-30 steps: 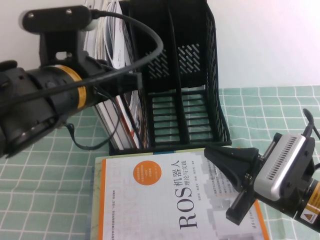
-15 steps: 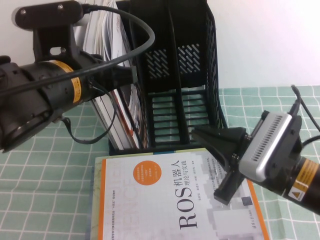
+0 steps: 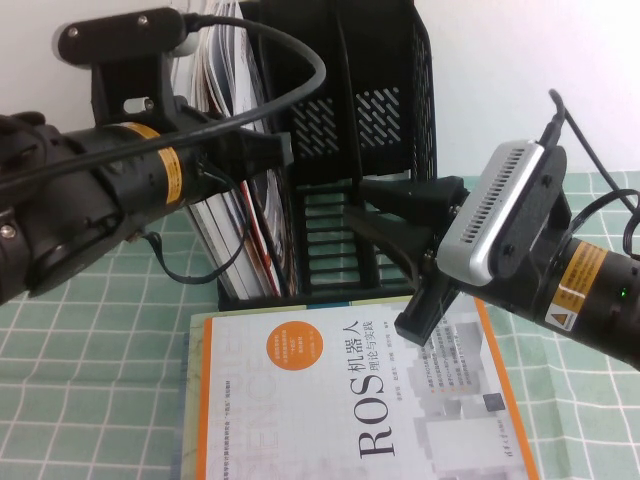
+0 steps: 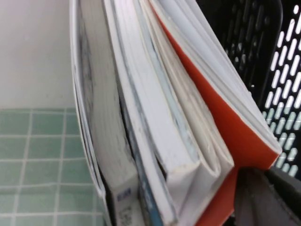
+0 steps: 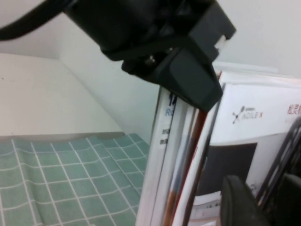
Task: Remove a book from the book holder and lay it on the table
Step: Hold the bookshelf
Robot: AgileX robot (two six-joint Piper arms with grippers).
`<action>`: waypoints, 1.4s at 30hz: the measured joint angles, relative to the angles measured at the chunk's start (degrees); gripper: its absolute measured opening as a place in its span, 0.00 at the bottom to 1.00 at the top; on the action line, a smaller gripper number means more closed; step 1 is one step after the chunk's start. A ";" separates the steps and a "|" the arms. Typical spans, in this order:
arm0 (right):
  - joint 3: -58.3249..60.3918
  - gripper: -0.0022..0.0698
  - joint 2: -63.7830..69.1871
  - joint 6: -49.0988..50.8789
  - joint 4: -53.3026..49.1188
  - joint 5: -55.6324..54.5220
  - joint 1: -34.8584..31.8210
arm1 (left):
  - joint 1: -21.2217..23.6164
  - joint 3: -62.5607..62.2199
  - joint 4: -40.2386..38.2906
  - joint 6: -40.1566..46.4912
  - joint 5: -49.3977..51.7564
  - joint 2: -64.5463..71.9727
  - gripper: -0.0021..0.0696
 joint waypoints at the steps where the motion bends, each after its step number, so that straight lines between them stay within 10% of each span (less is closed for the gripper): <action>1: -0.14 0.30 0.00 0.18 -0.27 0.14 0.00 | 0.00 0.00 -0.96 0.00 -0.60 -0.45 0.03; 17: -0.38 0.30 2.48 0.95 -0.56 1.52 0.00 | 0.04 -1.08 -15.73 13.34 3.05 -1.16 0.03; 42: -19.65 0.52 25.32 1.97 6.02 -2.38 2.22 | 0.04 -1.08 -12.58 12.24 6.13 0.56 0.03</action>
